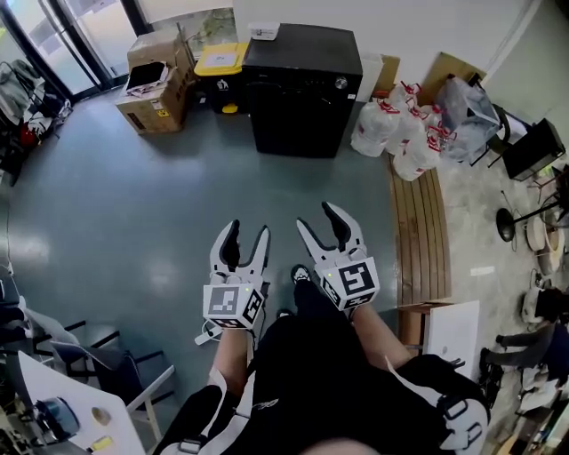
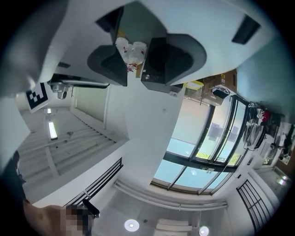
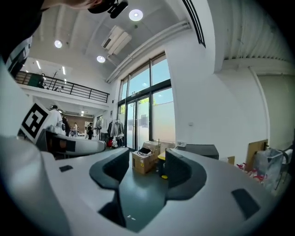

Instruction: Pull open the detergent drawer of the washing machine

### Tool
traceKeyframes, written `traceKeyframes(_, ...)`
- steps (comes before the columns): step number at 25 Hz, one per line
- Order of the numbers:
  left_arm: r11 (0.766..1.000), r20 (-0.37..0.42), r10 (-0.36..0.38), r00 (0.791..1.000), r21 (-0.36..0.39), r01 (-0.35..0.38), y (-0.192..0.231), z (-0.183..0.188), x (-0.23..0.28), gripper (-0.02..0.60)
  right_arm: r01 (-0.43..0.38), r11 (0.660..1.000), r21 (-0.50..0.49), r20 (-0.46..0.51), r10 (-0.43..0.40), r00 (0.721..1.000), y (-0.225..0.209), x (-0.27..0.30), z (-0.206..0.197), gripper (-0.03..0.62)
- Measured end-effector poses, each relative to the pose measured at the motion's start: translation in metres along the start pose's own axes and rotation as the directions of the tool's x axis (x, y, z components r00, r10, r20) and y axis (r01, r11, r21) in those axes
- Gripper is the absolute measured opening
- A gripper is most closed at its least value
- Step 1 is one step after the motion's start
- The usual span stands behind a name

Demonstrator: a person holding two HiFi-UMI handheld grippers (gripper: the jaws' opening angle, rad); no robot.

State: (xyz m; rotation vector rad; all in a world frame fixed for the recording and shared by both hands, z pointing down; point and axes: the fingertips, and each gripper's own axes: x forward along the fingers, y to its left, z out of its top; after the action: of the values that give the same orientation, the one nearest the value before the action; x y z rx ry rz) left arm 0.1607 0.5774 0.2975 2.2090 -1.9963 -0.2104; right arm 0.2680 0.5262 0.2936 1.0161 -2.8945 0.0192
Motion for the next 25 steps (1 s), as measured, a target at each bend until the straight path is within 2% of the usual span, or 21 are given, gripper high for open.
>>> traceKeyframes(6, 0.999, -0.003, 0.034, 0.999, -0.010, -0.034, 0.036, -0.005, 0.029, 0.264, 0.018, 1.000, -0.012, -0.042, -0.018, 0.999, -0.018, 0.032, -0.013, 0.272)
traceKeyframes(11, 1.000, -0.001, 0.020, 1.000, 0.017, -0.020, 0.058, 0.005, 0.080, 0.314, 0.011, 1.000, -0.005, -0.038, -0.011, 0.999, -0.047, 0.080, -0.011, 0.335)
traceKeyframes(17, 0.999, -0.025, 0.031, 0.999, 0.036, -0.030, 0.094, 0.008, 0.153, 0.350, 0.029, 1.000, 0.007, -0.048, -0.029, 0.998, -0.096, 0.148, -0.012, 0.356)
traceKeyframes(25, 0.998, -0.054, 0.053, 0.997, 0.035, -0.052, 0.141, 0.016, 0.249, 0.350, 0.021, 0.999, 0.028, -0.075, -0.019, 0.997, -0.163, 0.242, -0.013, 0.357)
